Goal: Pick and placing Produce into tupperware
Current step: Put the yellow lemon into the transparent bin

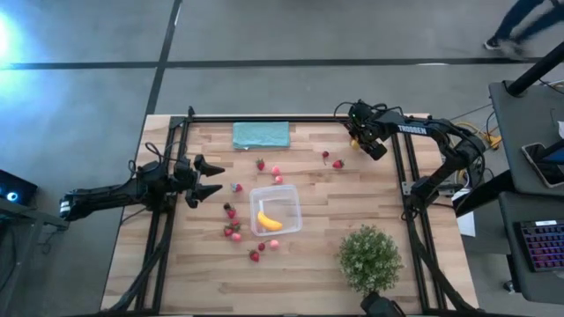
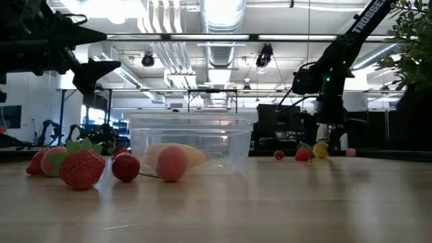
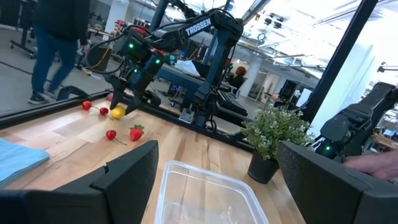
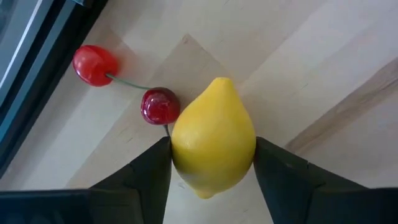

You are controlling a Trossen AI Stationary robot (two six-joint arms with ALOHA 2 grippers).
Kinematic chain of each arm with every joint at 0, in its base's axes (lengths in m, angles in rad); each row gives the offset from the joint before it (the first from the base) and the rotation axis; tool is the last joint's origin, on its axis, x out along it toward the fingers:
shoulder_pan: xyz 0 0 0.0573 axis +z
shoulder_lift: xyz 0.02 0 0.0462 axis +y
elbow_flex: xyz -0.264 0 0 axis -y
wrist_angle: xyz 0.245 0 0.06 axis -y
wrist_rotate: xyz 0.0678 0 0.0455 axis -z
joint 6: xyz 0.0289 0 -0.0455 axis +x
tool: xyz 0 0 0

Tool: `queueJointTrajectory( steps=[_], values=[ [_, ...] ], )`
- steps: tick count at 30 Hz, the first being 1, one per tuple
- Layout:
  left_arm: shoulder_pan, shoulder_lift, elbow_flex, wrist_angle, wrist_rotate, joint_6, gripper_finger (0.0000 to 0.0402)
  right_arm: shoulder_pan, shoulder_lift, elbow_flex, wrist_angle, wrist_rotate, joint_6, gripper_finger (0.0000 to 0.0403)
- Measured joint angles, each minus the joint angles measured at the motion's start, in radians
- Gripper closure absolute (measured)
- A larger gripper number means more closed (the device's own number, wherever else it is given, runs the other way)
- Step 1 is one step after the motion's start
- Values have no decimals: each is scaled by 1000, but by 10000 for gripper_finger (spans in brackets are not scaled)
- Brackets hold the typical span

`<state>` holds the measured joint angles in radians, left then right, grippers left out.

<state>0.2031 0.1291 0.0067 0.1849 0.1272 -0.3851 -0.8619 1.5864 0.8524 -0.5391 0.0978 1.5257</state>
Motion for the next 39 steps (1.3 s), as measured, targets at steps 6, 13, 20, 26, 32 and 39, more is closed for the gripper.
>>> queueJointTrajectory(
  steps=[6, 13, 20, 26, 32, 39],
  values=[
    [0, 0, 0, 0, 0, 0, 88, 0, -4, 0, -1, -11, 0, 203],
    [0, 1, 0, 0, 0, 0, 88, 23, -52, 15, -1, -17, 17, 204],
    [0, 0, 0, 0, 0, 0, 88, 65, -117, 43, -18, -1, 11, 204],
    [0, 0, 0, 0, 0, 0, 88, 188, -165, 90, -91, -8, 11, 204],
    [0, 0, 0, 0, 0, 0, 88, 329, -171, 164, -165, 4, 11, 204],
    [0, 1, 0, 0, 0, 0, 88, 474, -171, 253, -162, 40, -59, 204]
  ],
)
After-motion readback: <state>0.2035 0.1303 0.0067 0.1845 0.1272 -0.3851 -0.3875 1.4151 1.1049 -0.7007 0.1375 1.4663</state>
